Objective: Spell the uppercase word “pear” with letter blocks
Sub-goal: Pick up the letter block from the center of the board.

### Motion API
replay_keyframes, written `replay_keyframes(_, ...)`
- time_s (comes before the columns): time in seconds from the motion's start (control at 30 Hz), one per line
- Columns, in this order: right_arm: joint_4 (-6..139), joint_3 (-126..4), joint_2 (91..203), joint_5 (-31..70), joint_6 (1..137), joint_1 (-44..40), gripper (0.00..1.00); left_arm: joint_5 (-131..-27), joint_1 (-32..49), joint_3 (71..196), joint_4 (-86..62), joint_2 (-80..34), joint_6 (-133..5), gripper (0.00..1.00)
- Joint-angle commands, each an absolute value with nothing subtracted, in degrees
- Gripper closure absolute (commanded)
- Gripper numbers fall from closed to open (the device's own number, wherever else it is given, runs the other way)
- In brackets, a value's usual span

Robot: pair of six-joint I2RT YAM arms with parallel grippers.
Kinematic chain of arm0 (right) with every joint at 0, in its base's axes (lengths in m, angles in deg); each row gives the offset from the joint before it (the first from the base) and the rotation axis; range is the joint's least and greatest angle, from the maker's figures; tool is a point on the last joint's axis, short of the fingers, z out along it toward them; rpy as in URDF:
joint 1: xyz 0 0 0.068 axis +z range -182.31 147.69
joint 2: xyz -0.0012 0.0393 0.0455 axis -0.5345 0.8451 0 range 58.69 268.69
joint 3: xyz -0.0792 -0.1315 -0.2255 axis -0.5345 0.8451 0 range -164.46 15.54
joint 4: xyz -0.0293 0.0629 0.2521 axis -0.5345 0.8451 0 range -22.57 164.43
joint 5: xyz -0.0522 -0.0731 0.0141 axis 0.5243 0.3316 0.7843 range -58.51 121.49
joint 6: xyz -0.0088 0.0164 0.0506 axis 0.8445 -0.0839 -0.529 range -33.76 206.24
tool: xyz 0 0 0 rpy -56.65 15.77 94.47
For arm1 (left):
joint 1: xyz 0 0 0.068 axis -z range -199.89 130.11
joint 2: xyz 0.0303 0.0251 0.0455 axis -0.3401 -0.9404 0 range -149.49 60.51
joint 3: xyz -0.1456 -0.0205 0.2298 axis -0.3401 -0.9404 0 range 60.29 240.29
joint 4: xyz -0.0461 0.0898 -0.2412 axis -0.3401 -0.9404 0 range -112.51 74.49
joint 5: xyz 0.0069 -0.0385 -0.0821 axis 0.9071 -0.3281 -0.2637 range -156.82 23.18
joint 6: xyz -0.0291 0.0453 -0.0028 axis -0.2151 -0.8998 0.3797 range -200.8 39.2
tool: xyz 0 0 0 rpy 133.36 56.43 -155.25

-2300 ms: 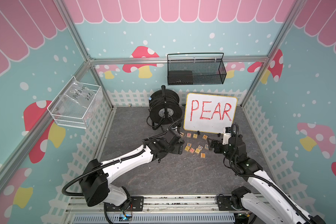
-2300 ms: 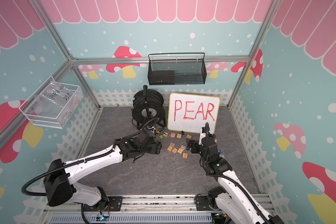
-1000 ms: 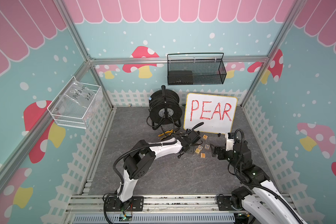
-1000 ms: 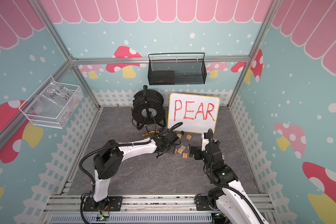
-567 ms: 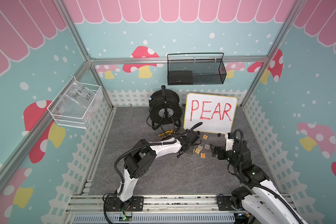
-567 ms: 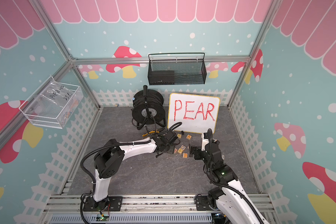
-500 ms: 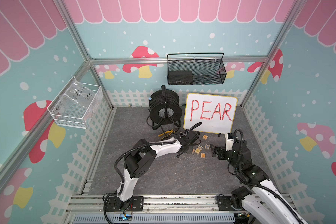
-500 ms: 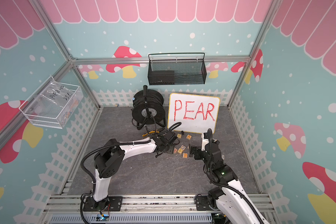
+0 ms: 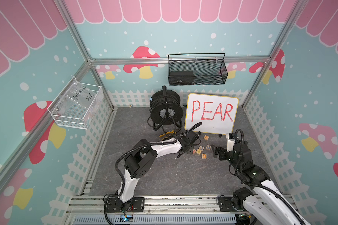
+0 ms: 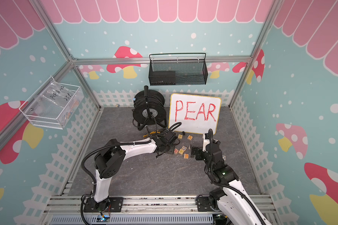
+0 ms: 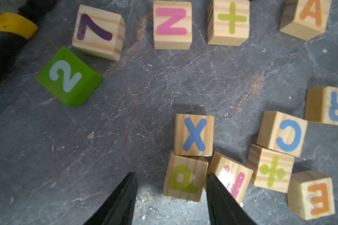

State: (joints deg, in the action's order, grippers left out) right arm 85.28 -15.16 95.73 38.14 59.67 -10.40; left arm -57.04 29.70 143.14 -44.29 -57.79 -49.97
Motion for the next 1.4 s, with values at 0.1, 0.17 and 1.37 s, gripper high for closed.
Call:
replay_keyframes(0.1, 85.5, -14.8, 96.1, 38.9, 60.2, -10.0, 0.01, -58.2, 30.1, 143.2, -43.9, -59.8, -52.8, 0.42)
replay_keyframes(0.17, 85.5, -14.8, 96.2, 39.0, 60.2, -10.0, 0.01, -57.7, 30.3, 143.6, -44.3, -60.2, -53.1, 0.42)
replay_keyframes(1.37, 87.2, -15.9, 95.7, 40.2, 59.0, -10.0, 0.01, -60.6, 37.9, 124.2, -46.3, -46.6, -66.7, 0.71)
